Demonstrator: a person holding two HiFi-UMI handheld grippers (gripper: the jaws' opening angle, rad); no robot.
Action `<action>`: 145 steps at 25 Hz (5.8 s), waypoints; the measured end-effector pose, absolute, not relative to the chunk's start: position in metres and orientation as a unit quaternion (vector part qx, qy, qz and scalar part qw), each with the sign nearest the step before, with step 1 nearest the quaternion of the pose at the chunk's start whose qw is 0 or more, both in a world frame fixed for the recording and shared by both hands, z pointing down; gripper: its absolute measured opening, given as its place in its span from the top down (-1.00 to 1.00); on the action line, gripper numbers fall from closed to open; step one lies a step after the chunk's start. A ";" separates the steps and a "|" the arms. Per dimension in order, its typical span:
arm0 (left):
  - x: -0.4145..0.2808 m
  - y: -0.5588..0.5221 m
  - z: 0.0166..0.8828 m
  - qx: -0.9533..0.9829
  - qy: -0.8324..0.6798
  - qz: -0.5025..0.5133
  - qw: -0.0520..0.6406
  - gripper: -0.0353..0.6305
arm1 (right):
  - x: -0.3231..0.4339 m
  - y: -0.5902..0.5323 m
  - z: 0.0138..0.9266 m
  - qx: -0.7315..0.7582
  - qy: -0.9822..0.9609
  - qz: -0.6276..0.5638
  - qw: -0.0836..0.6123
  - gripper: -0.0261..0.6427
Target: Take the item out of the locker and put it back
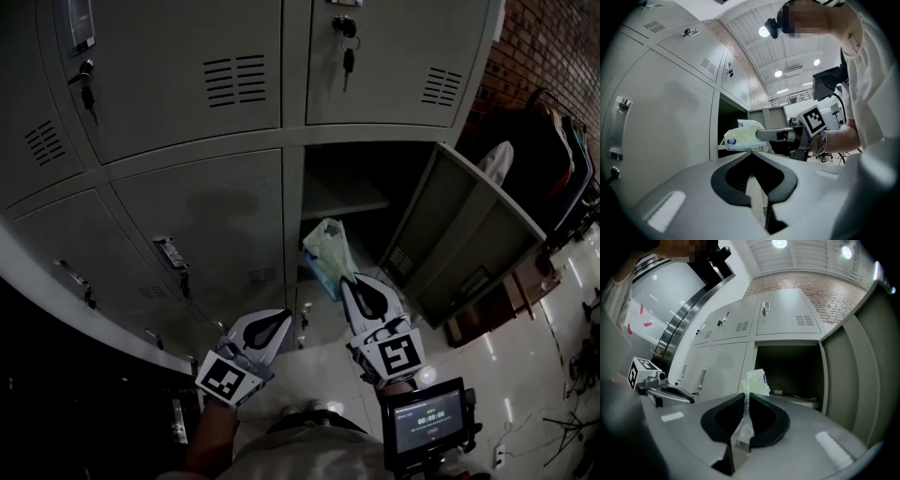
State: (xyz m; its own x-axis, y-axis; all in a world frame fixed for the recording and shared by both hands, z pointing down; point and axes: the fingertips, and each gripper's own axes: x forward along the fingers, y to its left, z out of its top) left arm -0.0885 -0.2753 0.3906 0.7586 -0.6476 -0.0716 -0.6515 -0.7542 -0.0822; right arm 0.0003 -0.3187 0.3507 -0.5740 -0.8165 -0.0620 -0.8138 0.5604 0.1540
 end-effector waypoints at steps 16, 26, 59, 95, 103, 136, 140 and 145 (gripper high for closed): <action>-0.046 -0.119 0.374 -0.911 0.403 0.047 0.071 0.89 | 0.051 -0.145 0.353 0.437 -0.895 -0.084 0.003 0.86; -0.033 -0.051 0.380 -0.909 0.411 0.041 0.059 0.89 | 0.064 -0.078 0.357 0.427 -0.901 -0.077 0.009 0.86; -0.091 -0.190 0.362 -0.918 0.384 0.043 0.095 0.89 | 0.010 -0.234 0.339 0.446 -0.892 -0.071 -0.031 0.86; -0.071 -0.343 0.365 -0.916 0.388 0.034 0.091 0.89 | 0.033 -0.480 0.314 0.484 -0.865 -0.129 -0.015 0.06; -0.078 -0.340 0.373 -0.920 0.382 0.028 0.076 0.89 | 0.029 -0.423 0.305 0.473 -0.863 -0.175 -0.041 0.92; 0.000 -0.107 0.382 -0.906 0.416 0.025 0.070 0.89 | 0.079 -0.136 0.385 0.400 -0.913 -0.078 0.001 0.92; 0.000 -0.096 0.376 -0.903 0.422 0.031 0.074 0.89 | 0.086 -0.125 0.381 0.402 -0.912 -0.082 -0.002 0.92; 0.001 -0.096 0.370 -0.900 0.428 0.032 0.072 0.89 | 0.084 -0.121 0.375 0.396 -0.914 -0.089 0.006 0.92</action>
